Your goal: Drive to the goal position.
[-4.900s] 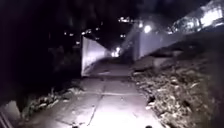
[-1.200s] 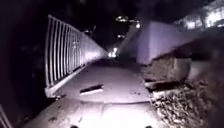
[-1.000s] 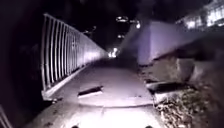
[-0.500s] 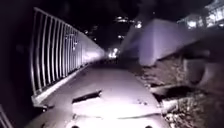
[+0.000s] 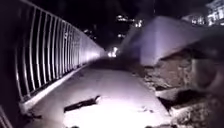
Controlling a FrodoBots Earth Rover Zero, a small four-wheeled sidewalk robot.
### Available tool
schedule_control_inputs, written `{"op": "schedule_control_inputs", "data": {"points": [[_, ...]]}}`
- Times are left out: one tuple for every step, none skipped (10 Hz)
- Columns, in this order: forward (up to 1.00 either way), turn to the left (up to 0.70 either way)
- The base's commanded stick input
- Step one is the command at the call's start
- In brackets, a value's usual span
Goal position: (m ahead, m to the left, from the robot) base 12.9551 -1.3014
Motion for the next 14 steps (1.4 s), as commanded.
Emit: {"op": "schedule_control_inputs", "data": {"points": [[0.5, 0.0], [0.5, 0.0], [0.5, 0.0], [0.5, 0.0], [0.5, 0.0], [0.5, 0.05], [0.5, 0.26], [0.5, 0.37], [0.5, 0.0], [0.5, 0.0], [0.5, 0.0], [0.5, 0.0], [0.5, 0.0], [0.5, 0.0]]}}
